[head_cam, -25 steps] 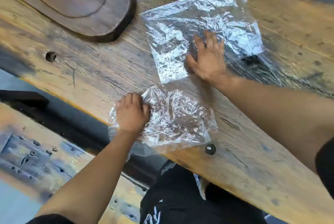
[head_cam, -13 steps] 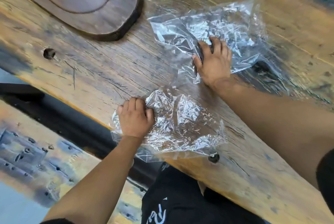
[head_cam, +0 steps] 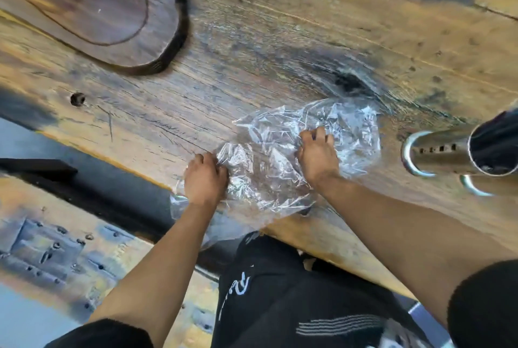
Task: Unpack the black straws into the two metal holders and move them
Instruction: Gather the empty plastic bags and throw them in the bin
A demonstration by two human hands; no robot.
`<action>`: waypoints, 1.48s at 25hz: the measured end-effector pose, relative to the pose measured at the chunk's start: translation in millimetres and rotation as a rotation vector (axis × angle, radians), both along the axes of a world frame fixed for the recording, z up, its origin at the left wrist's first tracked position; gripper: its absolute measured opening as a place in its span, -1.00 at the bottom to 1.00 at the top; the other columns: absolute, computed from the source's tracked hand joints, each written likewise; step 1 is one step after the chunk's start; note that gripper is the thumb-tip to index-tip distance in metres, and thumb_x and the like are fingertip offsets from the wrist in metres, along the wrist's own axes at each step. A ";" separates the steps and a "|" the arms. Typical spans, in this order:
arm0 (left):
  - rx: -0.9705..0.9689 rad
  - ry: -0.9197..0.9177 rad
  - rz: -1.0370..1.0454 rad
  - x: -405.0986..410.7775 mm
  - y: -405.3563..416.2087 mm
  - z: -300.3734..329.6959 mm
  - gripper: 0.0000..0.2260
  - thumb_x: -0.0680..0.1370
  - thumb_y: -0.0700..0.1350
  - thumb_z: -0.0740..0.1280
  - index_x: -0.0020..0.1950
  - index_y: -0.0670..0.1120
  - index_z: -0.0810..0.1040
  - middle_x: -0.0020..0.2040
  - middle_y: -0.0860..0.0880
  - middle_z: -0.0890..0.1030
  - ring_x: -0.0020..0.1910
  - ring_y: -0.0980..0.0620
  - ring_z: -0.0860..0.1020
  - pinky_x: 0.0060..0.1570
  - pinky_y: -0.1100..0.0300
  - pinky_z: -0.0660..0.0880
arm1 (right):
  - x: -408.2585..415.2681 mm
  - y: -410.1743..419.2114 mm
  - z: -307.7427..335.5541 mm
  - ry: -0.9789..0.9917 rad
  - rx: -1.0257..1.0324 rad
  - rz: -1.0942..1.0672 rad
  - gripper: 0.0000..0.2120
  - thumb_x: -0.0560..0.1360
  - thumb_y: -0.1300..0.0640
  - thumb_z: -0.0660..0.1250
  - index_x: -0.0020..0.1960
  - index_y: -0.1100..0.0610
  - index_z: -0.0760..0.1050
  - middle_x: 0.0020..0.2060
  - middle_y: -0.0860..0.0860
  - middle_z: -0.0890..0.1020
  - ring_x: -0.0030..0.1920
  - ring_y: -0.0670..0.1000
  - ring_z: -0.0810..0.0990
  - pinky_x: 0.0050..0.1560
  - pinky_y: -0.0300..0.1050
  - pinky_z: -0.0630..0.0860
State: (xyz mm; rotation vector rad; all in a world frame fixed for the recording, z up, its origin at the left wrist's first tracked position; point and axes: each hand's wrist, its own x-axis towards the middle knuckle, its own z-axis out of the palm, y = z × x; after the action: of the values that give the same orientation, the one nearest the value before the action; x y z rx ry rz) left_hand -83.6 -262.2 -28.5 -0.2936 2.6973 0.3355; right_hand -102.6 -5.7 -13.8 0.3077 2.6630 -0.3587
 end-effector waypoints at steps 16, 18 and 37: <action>0.103 -0.197 -0.202 118.9 165.4 53.4 -0.82 0.61 -0.11 0.28 0.06 -0.12 0.66 0.00 -0.20 0.71 0.00 -0.21 0.65 -0.13 0.13 0.47 | 258.9 159.2 17.3 -0.177 -0.234 -0.603 -0.69 0.62 0.19 0.22 0.33 0.22 0.48 0.29 0.25 0.48 0.27 0.29 0.50 0.24 0.15 0.50; 0.096 -0.191 -0.263 132.2 194.4 57.8 -0.81 0.61 -0.14 0.27 0.07 -0.11 0.67 0.00 -0.21 0.71 0.00 -0.22 0.66 -0.08 0.09 0.53 | 286.0 179.8 21.9 -0.129 -0.298 -0.694 -0.64 0.60 0.10 0.17 0.32 0.24 0.48 0.30 0.27 0.49 0.29 0.30 0.50 0.28 0.19 0.50; 0.183 -0.265 -0.961 168.3 410.0 77.9 -0.84 0.56 -0.20 0.27 -0.15 0.01 0.57 -0.22 -0.01 0.66 -0.23 0.00 0.60 -0.21 0.22 0.48 | 452.1 245.4 53.6 0.009 -0.190 -1.570 -0.66 0.60 0.26 0.31 0.37 0.11 0.45 0.29 0.16 0.43 -0.11 0.11 0.50 -0.02 -0.09 0.50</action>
State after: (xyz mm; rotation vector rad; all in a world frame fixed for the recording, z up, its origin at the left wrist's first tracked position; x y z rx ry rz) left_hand 84.7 147.8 49.4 0.9135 2.2046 0.2141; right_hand 349.5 239.7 39.7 2.2232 1.7710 -0.9847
